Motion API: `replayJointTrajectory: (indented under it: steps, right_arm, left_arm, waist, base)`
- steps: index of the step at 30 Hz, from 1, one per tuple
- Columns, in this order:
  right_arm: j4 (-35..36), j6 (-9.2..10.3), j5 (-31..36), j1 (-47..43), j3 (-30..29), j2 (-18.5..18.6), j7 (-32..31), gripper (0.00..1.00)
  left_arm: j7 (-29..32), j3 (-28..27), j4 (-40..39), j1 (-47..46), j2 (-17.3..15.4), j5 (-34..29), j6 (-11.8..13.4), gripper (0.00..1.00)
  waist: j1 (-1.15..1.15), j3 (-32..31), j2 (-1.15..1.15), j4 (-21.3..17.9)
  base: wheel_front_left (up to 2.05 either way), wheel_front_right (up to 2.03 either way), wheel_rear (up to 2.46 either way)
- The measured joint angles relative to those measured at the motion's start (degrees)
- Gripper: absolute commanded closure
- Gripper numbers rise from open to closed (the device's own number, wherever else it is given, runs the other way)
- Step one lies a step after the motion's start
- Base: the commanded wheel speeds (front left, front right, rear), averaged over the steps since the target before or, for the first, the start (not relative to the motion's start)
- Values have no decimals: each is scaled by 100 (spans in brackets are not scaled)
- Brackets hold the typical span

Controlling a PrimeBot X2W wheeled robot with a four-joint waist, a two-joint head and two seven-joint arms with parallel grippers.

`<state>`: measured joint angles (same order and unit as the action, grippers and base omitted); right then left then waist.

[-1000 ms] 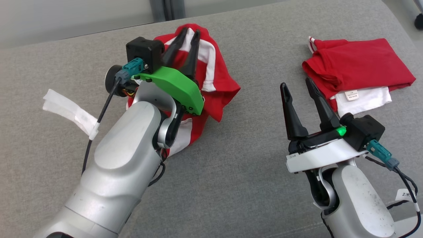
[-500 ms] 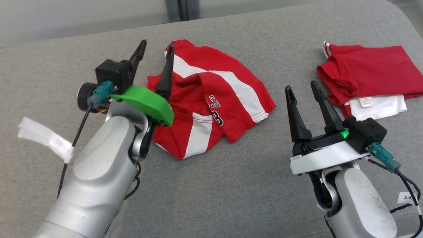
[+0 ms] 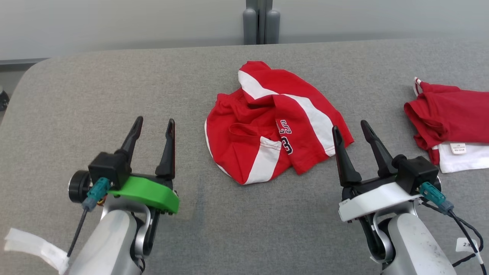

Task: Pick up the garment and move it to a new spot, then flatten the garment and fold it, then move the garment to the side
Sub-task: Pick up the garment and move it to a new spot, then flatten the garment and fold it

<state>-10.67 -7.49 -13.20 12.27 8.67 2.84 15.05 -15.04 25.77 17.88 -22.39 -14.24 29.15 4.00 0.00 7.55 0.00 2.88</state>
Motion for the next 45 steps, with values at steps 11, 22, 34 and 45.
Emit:
replayJointTrajectory:
  steps: [11, 22, 34, 45]
  right_arm:
    - [-186, 0, -55, -142, 89, -1, 0, 0]
    - [-662, 0, 178, 103, 597, 15, -98, 0]
    - [-2040, -1, 208, 1369, 1967, 665, -843, 0]
    - [-2814, -1, -138, 2001, 2319, 1059, -862, 0]
  left_arm:
    - [-1, -1060, -580, 1294, 756, -808, -569, 0]
    - [-1, -1448, -419, 1342, 1068, -1266, -998, 0]
    - [-8, -1185, -277, 1190, 1136, -1098, -1106, 0]
    - [-9, -1188, -237, 1144, 1136, -884, -1102, 0]
  waist:
    - [0, -135, 0, 138]
    - [0, -13, 0, 256]
    - [0, 230, 0, 749]
    - [0, 437, 0, 1263]
  base:
    - [0, 0, 0]
    - [0, 0, 0]
    - [0, 0, 0]
    - [0, 0, 0]
